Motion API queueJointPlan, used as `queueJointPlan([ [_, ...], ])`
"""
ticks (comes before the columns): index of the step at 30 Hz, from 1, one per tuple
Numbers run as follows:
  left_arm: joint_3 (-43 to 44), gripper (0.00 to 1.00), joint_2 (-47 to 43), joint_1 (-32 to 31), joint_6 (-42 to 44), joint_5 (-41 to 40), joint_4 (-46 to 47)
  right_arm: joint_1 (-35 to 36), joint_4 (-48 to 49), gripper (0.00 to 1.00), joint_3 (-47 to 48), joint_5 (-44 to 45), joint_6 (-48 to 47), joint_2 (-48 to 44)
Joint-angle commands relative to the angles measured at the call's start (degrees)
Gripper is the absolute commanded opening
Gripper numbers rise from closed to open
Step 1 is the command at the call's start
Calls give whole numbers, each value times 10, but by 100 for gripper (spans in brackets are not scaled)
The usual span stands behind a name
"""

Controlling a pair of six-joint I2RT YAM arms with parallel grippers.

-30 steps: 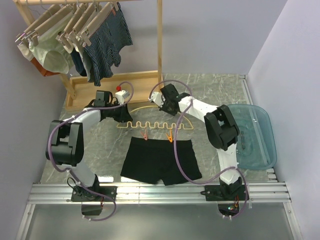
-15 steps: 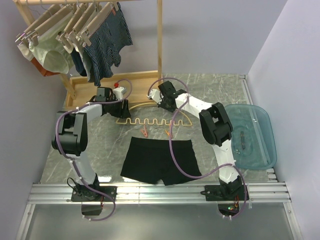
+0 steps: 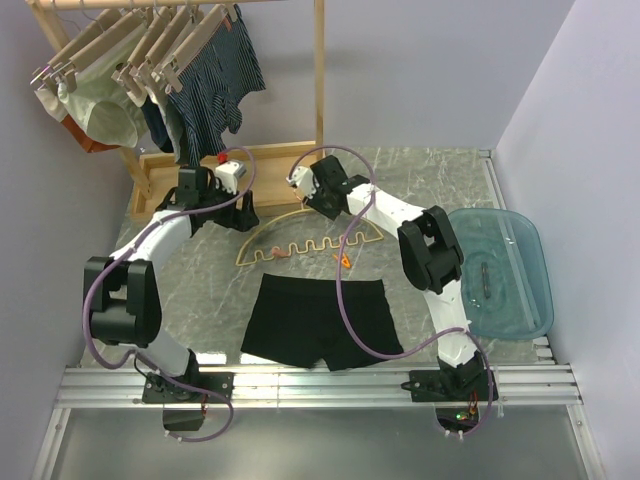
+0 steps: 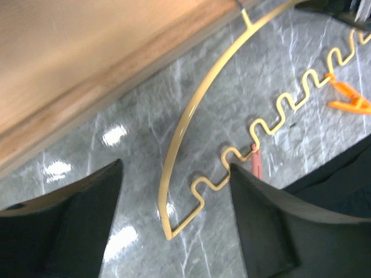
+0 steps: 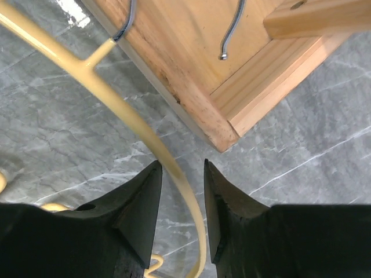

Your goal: Clip the underwear to the hanger

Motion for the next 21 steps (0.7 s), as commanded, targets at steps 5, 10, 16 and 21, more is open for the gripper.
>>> queueJointPlan([
  [5, -49, 74, -74, 16, 32, 93, -38, -1, -60, 41, 0, -35, 66, -107],
  [10, -123, 70, -133, 15, 42, 146, -18, 0, -98, 38, -23, -124, 119, -160],
  [16, -113, 63, -93, 1, 0, 115, 27, 0, -142, 28, -14, -219, 184, -152],
  [21, -74, 56, -19, -14, -42, 120, 33, 1, -152, 13, -22, -250, 202, -128],
])
